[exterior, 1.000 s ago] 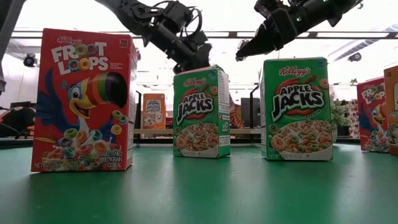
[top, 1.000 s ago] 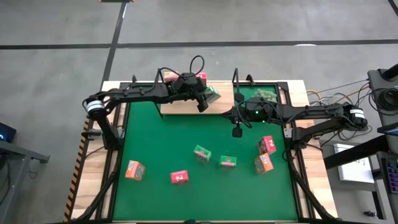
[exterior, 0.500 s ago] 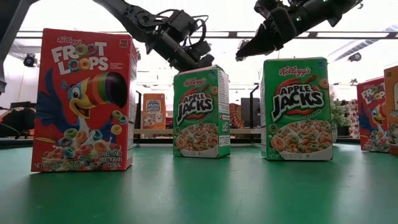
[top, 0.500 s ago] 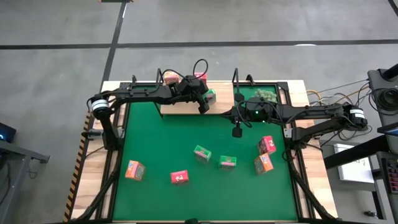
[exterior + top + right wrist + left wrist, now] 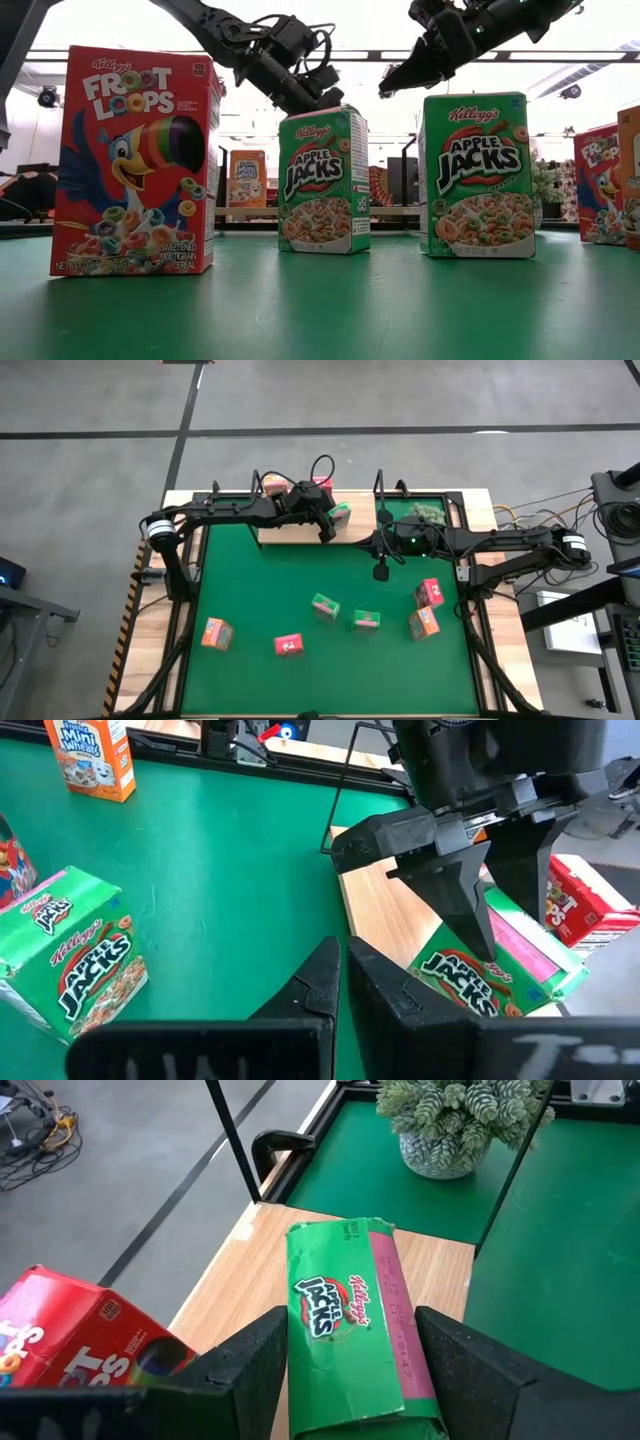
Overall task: Stack cereal on shelf
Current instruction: Put the top green cereal box on the shelf
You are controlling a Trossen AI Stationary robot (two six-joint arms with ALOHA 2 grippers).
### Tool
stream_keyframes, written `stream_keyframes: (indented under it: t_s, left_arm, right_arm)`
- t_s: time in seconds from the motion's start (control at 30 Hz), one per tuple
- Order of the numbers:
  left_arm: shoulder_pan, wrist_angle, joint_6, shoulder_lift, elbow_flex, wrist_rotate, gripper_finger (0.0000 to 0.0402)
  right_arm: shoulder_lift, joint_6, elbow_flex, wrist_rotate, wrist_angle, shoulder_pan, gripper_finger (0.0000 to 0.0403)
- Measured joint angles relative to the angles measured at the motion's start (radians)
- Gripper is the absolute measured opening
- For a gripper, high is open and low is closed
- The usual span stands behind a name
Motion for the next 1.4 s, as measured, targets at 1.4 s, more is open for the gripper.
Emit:
stream_keyframes:
  t_s: [1.4]
  left_arm:
    - [-0.180, 0.046, 0.023, -0.713, -0.433, -0.002, 0.0199]
  right_arm:
    - [0.282, -0.037, 0.500, -0.091, -0.382, -0.191, 0.0013]
